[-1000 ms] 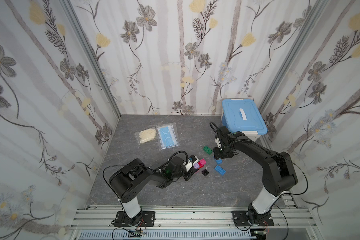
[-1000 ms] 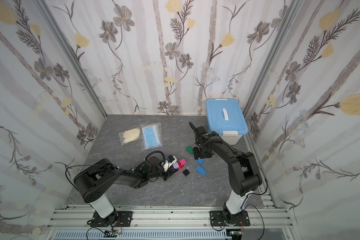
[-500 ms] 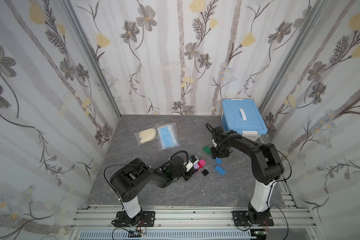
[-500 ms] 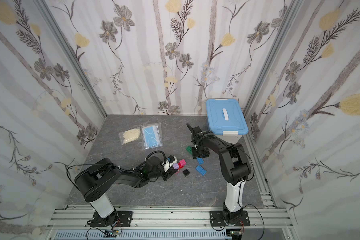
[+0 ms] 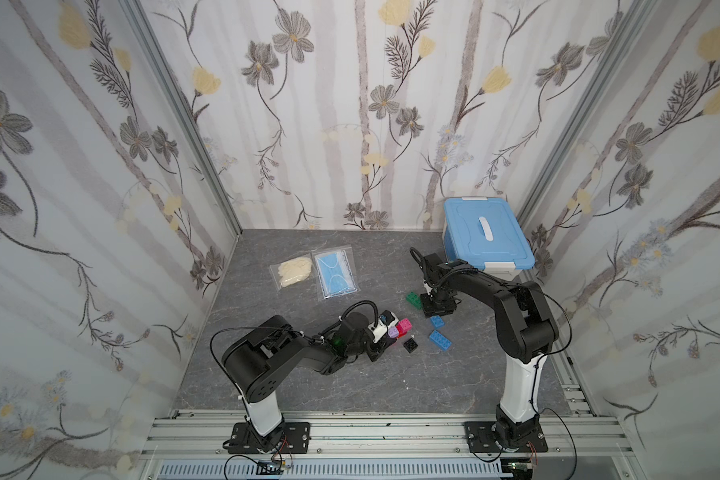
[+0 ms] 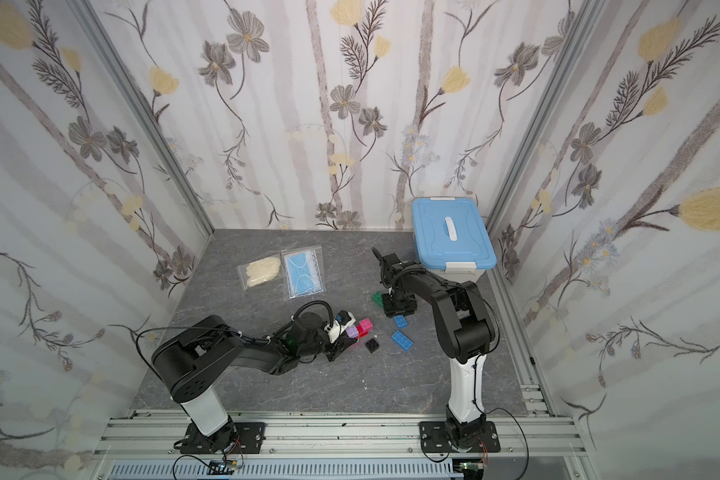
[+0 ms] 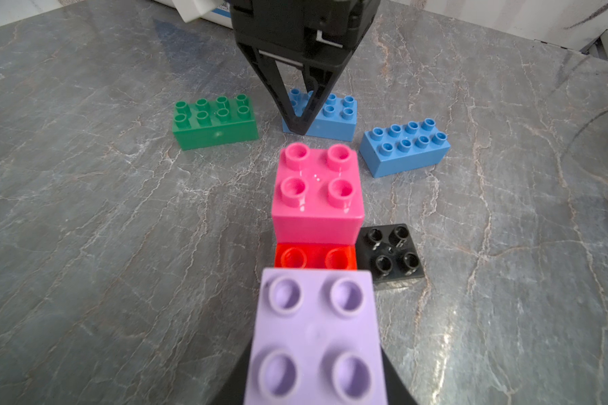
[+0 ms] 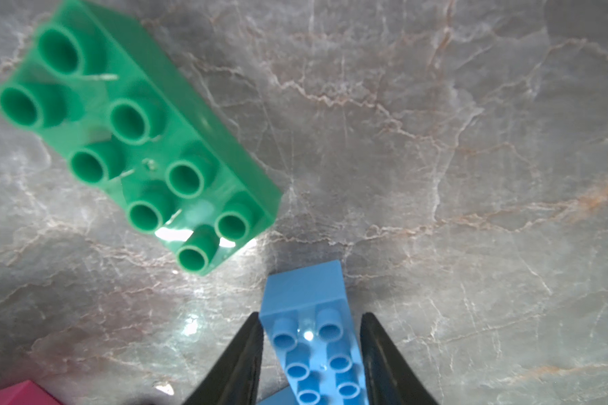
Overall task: Assemble the letter p with lego
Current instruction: Pick up the lego brick from the center of the board, then assemble the lego brick with the lego brick.
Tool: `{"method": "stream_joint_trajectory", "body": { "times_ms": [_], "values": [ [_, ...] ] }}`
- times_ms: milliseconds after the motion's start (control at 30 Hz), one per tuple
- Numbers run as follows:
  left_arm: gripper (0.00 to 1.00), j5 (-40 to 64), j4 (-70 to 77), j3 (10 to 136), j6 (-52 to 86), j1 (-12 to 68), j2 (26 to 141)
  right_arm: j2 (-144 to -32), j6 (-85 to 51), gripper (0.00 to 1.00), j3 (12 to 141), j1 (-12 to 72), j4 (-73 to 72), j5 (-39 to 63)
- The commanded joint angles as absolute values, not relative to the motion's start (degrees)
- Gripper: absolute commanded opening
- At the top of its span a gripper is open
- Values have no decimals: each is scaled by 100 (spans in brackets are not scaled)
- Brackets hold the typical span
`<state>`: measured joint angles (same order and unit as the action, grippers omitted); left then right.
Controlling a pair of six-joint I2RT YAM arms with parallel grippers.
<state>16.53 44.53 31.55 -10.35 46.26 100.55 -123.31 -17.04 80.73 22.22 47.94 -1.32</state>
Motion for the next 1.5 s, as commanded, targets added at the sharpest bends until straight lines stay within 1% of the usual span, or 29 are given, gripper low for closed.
{"method": "stream_joint_trajectory", "body": {
  "times_ms": [0, 100, 300, 467, 600, 767, 867, 1033, 1133, 1233, 1467],
  "values": [
    [22, 1666, 4438, 3200, -1125, 4622, 10081, -12391, -1775, 43, 8130, 2224, 4809, -193],
    [22, 1677, 4413, 3223, -1125, 4623, 10100, -12410, -1798, 38, 8121, 2227, 4799, -201],
    [22, 1679, 4379, 3226, -1116, 4623, 9981, -12207, -1913, 19, 7945, 2225, 4636, -280],
    [22, 1565, 3789, 3401, -1362, 4836, 9449, -11334, -1950, 13, 7573, 2229, 4492, -398],
    [21, 1415, 3116, 3653, -1655, 5183, 8999, -10235, -1815, 10, 7203, 2225, 4478, -396],
    [21, 1801, 2868, 3757, -1645, 5474, 8730, -8849, -1362, 7, 6882, 2214, 4785, -541],
    [21, 2027, 2804, 3933, -1630, 5701, 8935, -8094, -1093, 6, 6654, 2200, 4935, -763],
    [20, 2214, 2927, 4342, -1661, 6085, 9773, -7010, -641, 6, 6376, 2172, 5133, -1064],
    [19, 2339, 3176, 4509, -1568, 6176, 10287, -6583, -413, 6, 6369, 2144, 5287, -1216],
    [19, 2416, 3321, 4633, -1526, 6236, 10608, -6419, -310, 6, 6468, 2117, 5549, -1233],
    [19, 2453, 3552, 4703, -1521, 6267, 10913, -6294, -103, 6, 6374, 2113, 5724, -1119]
  ]
}}
